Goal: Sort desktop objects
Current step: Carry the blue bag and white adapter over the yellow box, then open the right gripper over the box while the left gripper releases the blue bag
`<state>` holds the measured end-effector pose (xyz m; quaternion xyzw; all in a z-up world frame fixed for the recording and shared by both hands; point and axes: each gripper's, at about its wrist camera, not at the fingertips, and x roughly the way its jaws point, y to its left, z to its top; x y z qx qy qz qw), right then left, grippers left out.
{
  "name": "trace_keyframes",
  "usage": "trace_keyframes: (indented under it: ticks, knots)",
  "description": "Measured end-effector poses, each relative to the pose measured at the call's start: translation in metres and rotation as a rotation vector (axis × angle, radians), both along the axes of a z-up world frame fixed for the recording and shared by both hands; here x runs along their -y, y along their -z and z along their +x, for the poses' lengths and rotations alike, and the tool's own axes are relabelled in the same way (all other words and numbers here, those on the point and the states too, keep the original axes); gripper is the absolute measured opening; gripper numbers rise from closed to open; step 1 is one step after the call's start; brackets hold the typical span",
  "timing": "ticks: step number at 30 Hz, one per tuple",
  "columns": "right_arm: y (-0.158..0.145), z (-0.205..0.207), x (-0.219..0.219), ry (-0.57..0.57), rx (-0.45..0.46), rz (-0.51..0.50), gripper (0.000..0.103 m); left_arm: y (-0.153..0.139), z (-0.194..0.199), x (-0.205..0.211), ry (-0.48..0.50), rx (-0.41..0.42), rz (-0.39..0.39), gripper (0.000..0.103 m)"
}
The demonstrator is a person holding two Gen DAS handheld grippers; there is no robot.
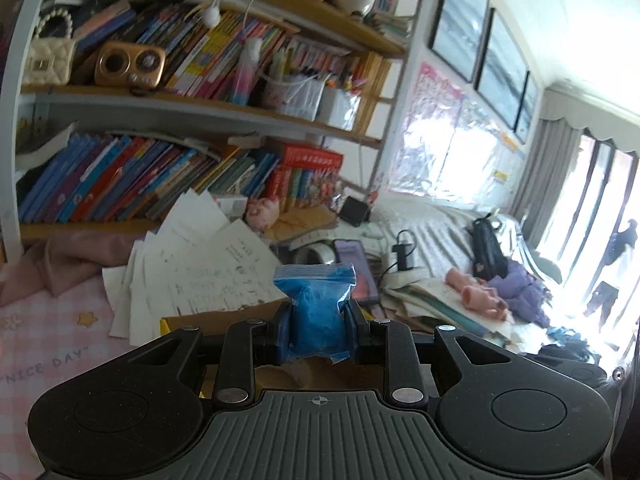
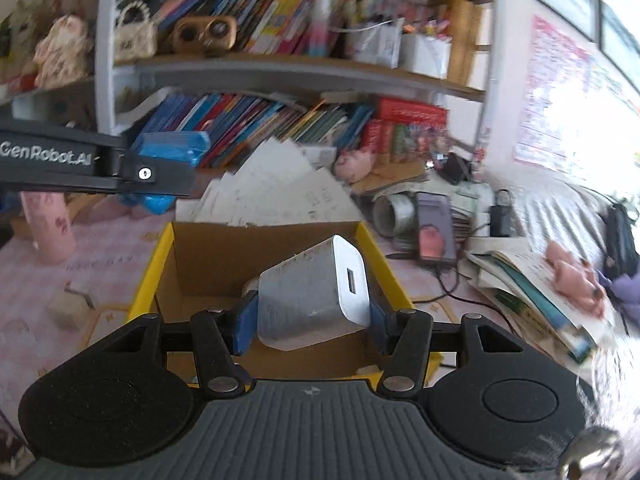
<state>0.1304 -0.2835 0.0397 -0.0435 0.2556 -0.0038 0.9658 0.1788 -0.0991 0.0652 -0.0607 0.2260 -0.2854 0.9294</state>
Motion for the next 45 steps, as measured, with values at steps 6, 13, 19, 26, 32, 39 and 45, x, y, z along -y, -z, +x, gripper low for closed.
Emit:
trace_keyframes:
  ticks: [6,13,19,26,32,39,45]
  knots:
    - [0.012,0.035,0.01,-0.118,-0.056,-0.016,0.052,0.016,0.025,0.021,-0.052,-0.07,0.081,0.026]
    - [0.04,0.074,0.013,-0.263,-0.21,-0.025,0.052,0.043,0.053,0.036,-0.1,-0.175,0.18,0.026]
    - [0.06,0.096,0.016,-0.318,-0.315,-0.016,0.052,0.064,0.068,0.044,-0.117,-0.262,0.237,0.026]
    - [0.076,0.113,0.018,-0.357,-0.411,0.01,0.053,0.077,0.076,0.053,-0.113,-0.296,0.285,0.026]
    - [0.079,0.117,0.021,-0.372,-0.428,0.042,0.053,0.078,0.078,0.054,-0.108,-0.296,0.308,0.026]
    - [0.078,0.117,0.021,-0.374,-0.428,0.043,0.053,0.08,0.077,0.055,-0.106,-0.292,0.317,0.026]
    - [0.074,0.112,0.019,-0.35,-0.4,0.014,0.06,0.08,0.068,0.058,-0.095,-0.27,0.308,0.039]
